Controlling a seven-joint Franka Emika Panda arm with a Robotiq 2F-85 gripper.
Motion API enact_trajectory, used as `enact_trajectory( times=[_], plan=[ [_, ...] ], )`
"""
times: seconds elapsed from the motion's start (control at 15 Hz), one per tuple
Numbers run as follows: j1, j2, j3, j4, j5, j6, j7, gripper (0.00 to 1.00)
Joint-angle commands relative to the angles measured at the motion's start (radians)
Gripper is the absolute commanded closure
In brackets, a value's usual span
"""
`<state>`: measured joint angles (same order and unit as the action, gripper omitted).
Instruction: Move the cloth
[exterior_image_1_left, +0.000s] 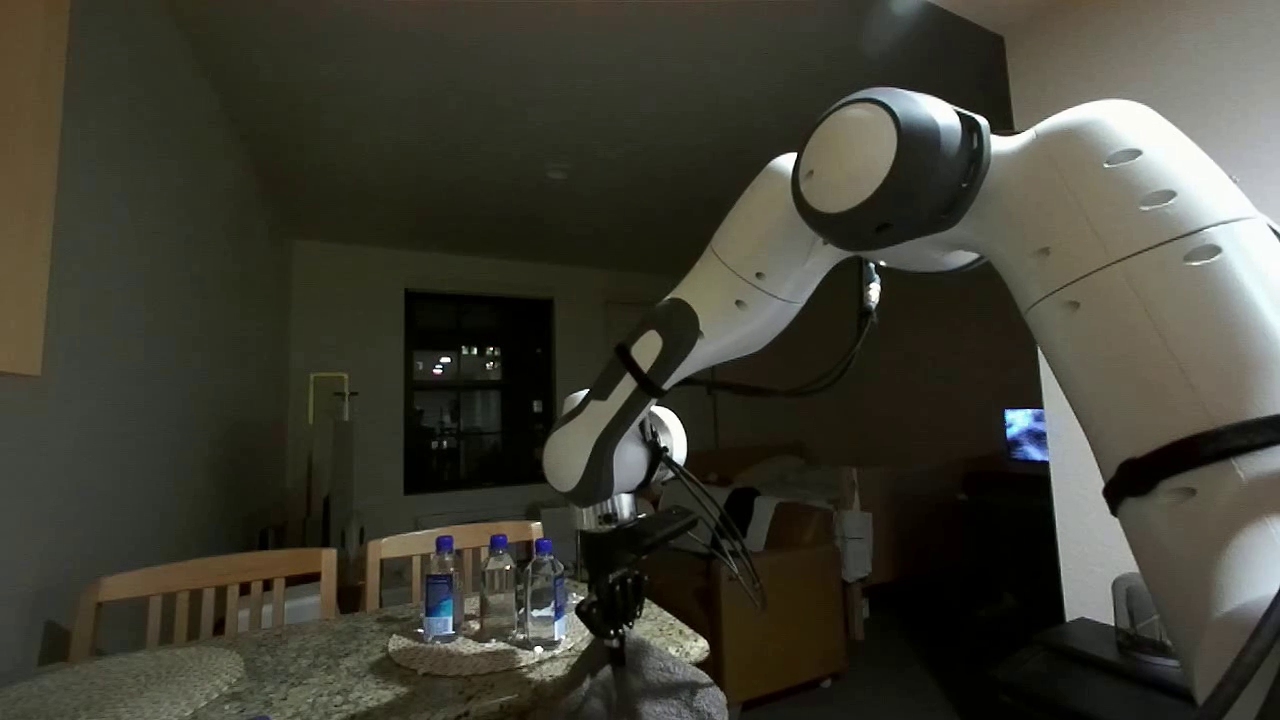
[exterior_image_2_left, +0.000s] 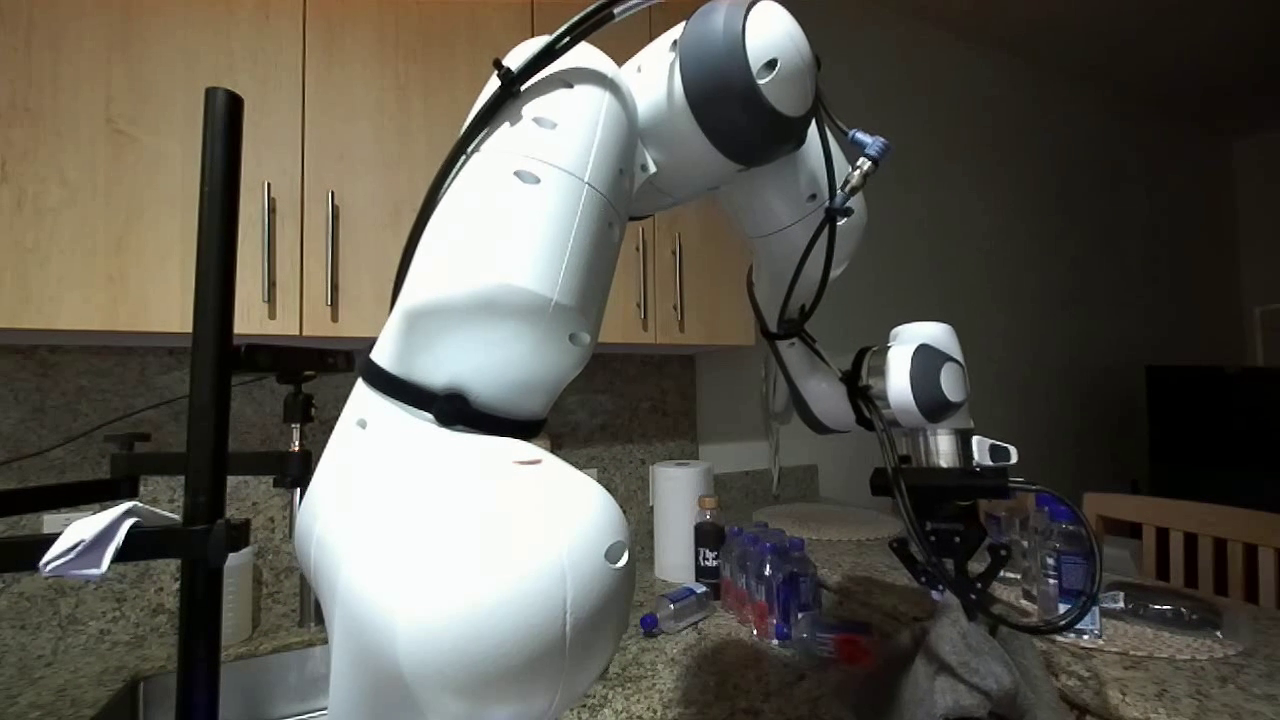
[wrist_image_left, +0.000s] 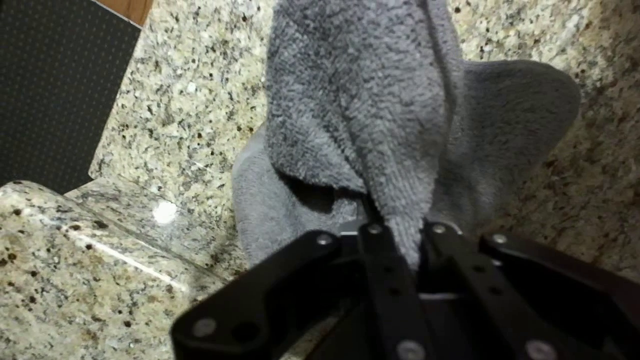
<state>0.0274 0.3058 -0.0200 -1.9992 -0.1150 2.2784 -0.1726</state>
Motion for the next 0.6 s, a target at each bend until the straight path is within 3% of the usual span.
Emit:
enact_trajectory(
  times=[0.0, 0.33, 0.4, 0.53],
  plan=[
    [-0.015, 0.019, -0.005, 0.01, -0.029, 0.015, 0.015, 0.91],
    [-0.016, 0.034, -0.019, 0.007, -0.038, 0.004, 0.02, 0.91],
    [-0.017, 0.037, -0.021, 0.007, -0.037, 0.002, 0.019, 0.64],
    [-0.02, 0.039, -0.022, 0.008, -0.032, -0.002, 0.017, 0.58]
  ],
)
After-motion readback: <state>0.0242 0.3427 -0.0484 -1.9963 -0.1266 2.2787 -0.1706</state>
